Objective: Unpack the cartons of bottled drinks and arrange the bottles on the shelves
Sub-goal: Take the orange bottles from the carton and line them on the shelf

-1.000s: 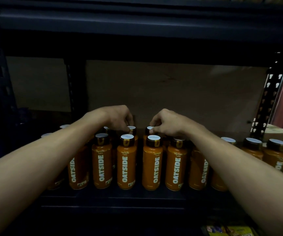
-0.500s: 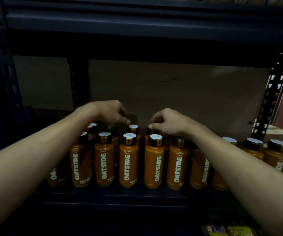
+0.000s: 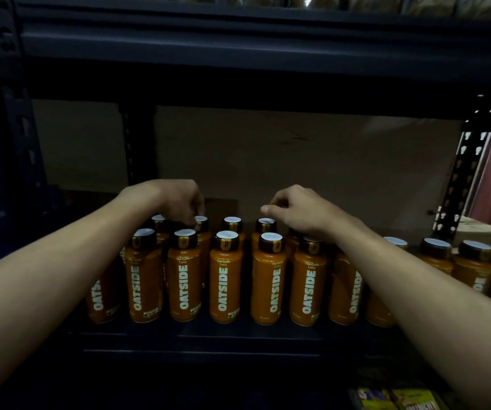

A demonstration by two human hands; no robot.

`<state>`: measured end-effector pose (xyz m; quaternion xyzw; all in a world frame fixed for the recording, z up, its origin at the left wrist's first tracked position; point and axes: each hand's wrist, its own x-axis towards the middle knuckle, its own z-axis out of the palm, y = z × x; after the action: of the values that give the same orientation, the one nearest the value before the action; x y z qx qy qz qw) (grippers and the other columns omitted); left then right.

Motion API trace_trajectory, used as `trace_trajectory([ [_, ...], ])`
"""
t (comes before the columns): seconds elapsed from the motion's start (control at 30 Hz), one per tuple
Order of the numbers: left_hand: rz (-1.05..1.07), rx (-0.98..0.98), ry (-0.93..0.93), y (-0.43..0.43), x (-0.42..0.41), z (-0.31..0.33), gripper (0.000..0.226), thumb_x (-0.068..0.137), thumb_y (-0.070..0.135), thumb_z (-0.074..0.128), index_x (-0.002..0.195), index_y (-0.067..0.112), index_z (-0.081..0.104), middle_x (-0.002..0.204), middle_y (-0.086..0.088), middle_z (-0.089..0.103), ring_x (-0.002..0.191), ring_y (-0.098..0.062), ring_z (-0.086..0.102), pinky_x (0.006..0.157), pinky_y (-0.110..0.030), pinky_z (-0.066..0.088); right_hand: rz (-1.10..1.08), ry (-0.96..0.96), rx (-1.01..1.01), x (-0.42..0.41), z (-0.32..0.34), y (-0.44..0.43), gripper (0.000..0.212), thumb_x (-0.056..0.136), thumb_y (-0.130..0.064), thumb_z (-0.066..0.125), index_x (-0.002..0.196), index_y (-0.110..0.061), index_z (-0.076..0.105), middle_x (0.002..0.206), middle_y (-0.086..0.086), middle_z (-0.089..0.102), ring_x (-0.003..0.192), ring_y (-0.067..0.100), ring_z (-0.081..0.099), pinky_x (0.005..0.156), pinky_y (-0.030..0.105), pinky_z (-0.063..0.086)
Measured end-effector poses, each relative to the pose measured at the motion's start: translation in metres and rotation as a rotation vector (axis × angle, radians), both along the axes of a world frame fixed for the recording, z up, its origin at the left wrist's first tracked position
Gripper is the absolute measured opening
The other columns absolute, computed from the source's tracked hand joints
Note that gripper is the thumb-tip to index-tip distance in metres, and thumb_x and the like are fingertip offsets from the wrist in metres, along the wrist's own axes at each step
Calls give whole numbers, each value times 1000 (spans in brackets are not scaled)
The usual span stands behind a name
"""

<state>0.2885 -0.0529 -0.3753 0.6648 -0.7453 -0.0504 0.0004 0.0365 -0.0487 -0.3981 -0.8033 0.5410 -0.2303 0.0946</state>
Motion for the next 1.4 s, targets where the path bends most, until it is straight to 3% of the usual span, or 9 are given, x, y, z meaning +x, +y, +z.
trace_trajectory([
  [0.2, 1, 10, 2, 3, 1, 1, 32, 86, 24, 72, 116, 25, 60, 122, 1, 60, 116, -18, 56, 98, -37, 50, -30, -3, 8, -7, 0, 4, 43, 100, -50, 54, 129, -21, 62, 119, -1, 64, 104, 12, 59, 76, 29, 48],
  [0.33, 35, 12, 52, 14, -3, 4, 54, 88, 37, 70, 135, 22, 52, 132, -2, 56, 123, -21, 52, 100, -36, 47, -45, -12, -44, -13, 3, 12, 41, 99, -51, 54, 125, -21, 64, 116, -3, 64, 96, 8, 57, 66, 22, 42],
  [0.57, -22, -402, 358, 54, -34, -2, 57, 96, 50, 53, 143, 19, 47, 136, -8, 56, 120, -22, 57, 89, -32, 46, -160, -95, -131, -41, 0, 55, 32, 99, -44, 58, 121, -23, 69, 121, -1, 64, 113, 16, 58, 81, 30, 44],
  [0.67, -146, -461, 440, 76, -60, -12, 49, 94, 52, 55, 135, 26, 53, 132, -1, 60, 104, -12, 59, 82, -28, 49, -202, -80, -137, -58, -6, 82, 29, 100, -43, 58, 119, -25, 68, 113, -3, 64, 105, 14, 58, 74, 25, 44],
  [0.73, -207, -437, 446, 93, -79, -22, 48, 93, 55, 56, 133, 27, 55, 130, 1, 61, 103, -11, 59, 80, -28, 50, -235, -68, -144, -73, -13, 103, 29, 99, -44, 59, 119, -25, 68, 110, -4, 64, 96, 10, 56, 67, 21, 42],
  [0.9, -350, -353, 464, 141, -125, -47, 48, 94, 52, 55, 133, 25, 56, 129, 1, 60, 117, -15, 56, 86, -27, 44, -322, -64, -152, -109, -35, 161, 31, 98, -43, 61, 117, -22, 72, 117, -1, 68, 111, 14, 60, 83, 26, 40],
  [1.03, -438, -270, 498, 167, -163, -80, 47, 93, 52, 57, 133, 28, 56, 112, 5, 60, 88, -4, 58, 68, -22, 44, -393, -39, -111, -127, -60, 206, 29, 98, -42, 61, 116, -21, 71, 92, -7, 63, 85, 10, 59, 70, 24, 39],
  [1.2, -564, -146, 485, 181, -210, -136, 50, 92, 53, 59, 134, 26, 56, 130, 3, 60, 97, -9, 55, 79, -27, 42, -443, -2, -47, -155, -116, 246, 29, 96, -41, 65, 117, -22, 71, 104, -6, 62, 94, 10, 55, 80, 22, 37],
  [1.4, -703, 19, 417, 183, -268, -212, 49, 91, 46, 64, 132, 20, 60, 126, -1, 65, 91, -8, 52, 81, -22, 39, -560, 13, 134, -195, -191, 275, 34, 96, -39, 65, 120, -15, 69, 118, 6, 69, 104, 20, 63, 82, 26, 44],
])
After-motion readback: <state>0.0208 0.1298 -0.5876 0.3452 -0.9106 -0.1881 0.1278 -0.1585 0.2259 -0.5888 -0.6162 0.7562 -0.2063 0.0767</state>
